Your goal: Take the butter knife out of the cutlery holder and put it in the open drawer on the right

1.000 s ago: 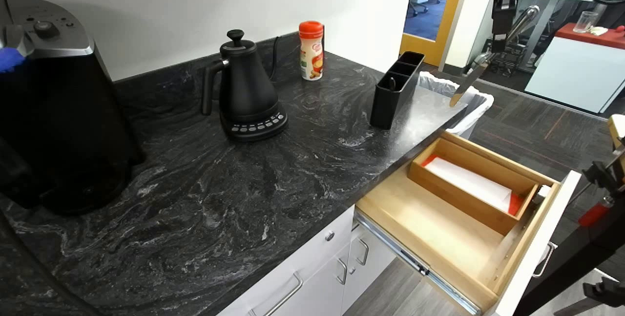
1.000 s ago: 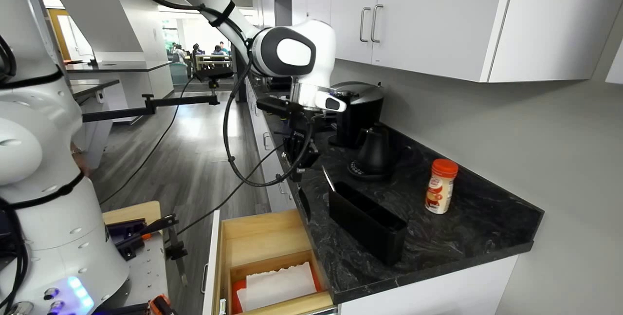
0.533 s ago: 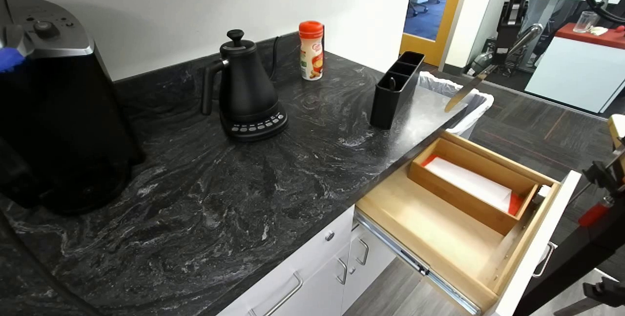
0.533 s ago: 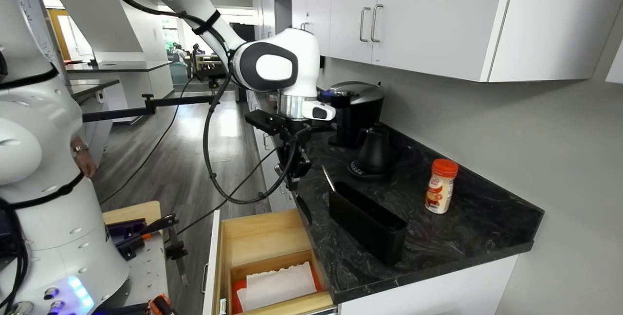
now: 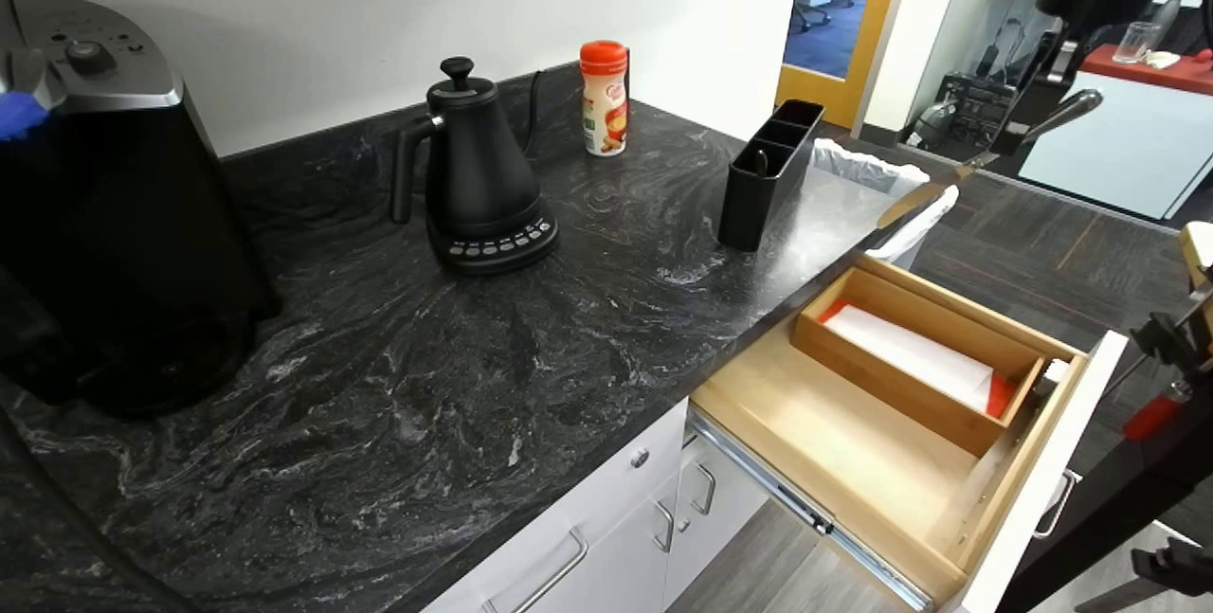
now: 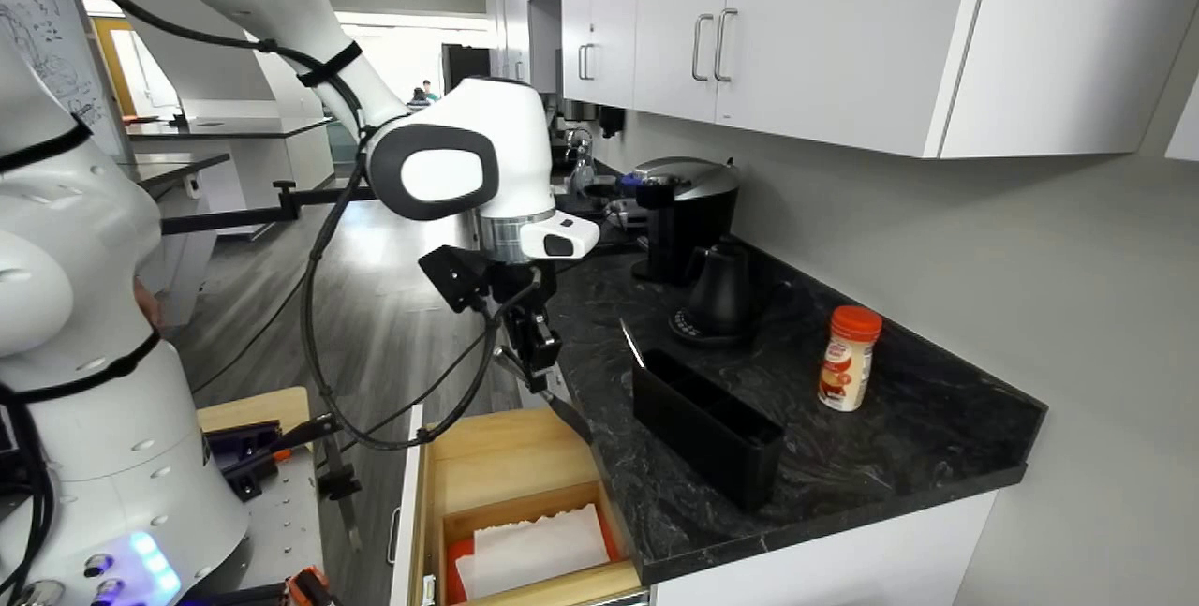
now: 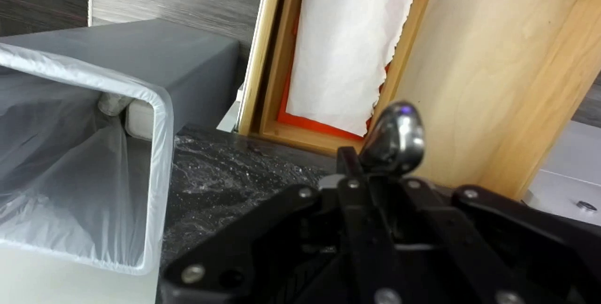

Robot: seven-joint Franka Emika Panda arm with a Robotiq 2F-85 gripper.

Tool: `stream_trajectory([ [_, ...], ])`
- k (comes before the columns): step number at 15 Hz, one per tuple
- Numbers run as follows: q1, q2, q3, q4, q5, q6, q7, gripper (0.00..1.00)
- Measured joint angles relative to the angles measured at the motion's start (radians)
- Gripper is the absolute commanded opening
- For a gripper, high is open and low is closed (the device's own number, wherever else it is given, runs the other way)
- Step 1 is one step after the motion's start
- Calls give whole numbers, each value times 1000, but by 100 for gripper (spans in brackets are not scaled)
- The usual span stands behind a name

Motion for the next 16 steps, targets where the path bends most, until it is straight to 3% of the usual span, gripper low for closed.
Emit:
stream_trajectory([
  [10,-10,-63,-94,20,82,28,-133,3],
  [16,58,-78,-127,21,262,40,-281,3],
])
